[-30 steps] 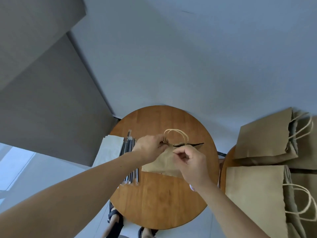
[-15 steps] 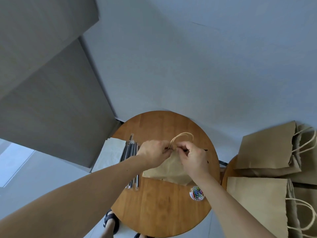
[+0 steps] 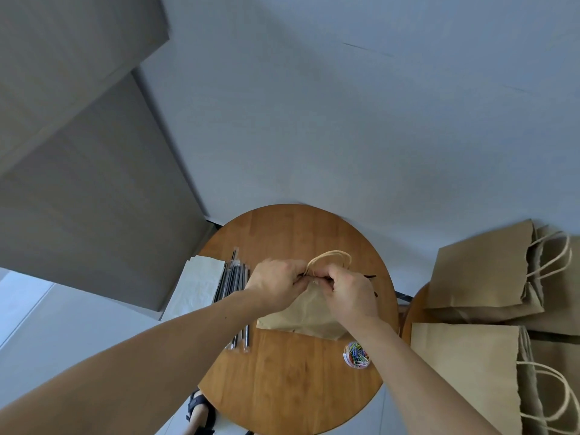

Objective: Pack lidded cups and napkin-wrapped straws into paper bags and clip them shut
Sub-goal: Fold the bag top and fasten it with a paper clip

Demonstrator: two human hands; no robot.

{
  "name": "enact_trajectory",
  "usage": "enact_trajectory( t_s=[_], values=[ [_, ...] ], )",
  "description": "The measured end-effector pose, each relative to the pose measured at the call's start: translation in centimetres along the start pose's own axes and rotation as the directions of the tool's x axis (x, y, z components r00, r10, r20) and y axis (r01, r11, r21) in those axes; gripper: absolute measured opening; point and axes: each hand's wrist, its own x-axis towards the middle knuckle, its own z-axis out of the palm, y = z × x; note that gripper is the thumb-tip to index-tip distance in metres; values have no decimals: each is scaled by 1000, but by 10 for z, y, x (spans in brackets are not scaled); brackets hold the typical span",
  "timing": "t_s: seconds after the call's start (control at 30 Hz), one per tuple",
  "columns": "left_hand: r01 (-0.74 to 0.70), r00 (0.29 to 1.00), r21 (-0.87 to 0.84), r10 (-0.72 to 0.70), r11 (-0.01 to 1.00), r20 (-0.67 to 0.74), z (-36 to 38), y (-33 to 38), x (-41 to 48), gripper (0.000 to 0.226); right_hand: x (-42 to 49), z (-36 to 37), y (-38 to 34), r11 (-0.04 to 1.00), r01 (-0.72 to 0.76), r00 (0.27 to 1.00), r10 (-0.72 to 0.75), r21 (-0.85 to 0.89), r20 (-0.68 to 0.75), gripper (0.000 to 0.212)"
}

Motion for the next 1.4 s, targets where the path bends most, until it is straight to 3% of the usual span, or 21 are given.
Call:
enact_trajectory(
  t_s=[0.23,0.47,0.6,0.7,0.77,0.8,0.9,0.97,1.03,1.1,1.27,1.33,1.4],
  values=[
    [5,1000,15,-5,1000,-20,3,-1,-3,19,8,-3,-4,985,-45,987,70,-169,143,19],
    [11,1000,12,-11,1000,2,2,2,-7,19,7,-5,-6,968,33,986,10,-248,168,18],
    [40,996,-43,-37,998,83,-11,4,-3,16,-10,-11,-5,991,131,991,-132,-34,-7,16],
    [51,992,-90,-40,995,124,-23,-2,-1,17,-25,-23,5,935,349,913,-326,59,-245,14],
    [61,988,-94,-46,994,150,-29,-11,-3,27,-30,-35,18,931,365,880,-336,25,-336,24],
    [65,985,-91,-49,994,164,-29,-16,-5,34,-31,-41,26,950,311,897,-288,18,-337,33],
    [149,972,-115,-124,982,198,-26,-34,-12,67,-35,-50,52,999,8,993,-3,46,-116,70],
    [288,948,-208,-248,935,199,-20,-46,-19,78,-37,-45,67,991,-129,987,123,45,107,88],
    [365,927,-292,-316,884,200,-13,-56,-27,76,-37,-35,76,982,-177,961,157,69,228,92],
    [387,921,-373,-335,843,198,-7,-61,-34,62,-33,-24,80,967,-208,949,164,146,268,81],
    [431,902,-400,-388,809,188,2,-63,-42,17,-26,-12,82,951,-248,946,197,184,258,9],
    [457,888,-424,-428,782,168,1,-62,-45,7,-26,-11,81,951,-246,957,207,187,205,11],
    [455,881,-463,-459,761,112,-3,-59,-47,15,-25,-12,79,950,-248,964,223,189,142,11]
  ],
)
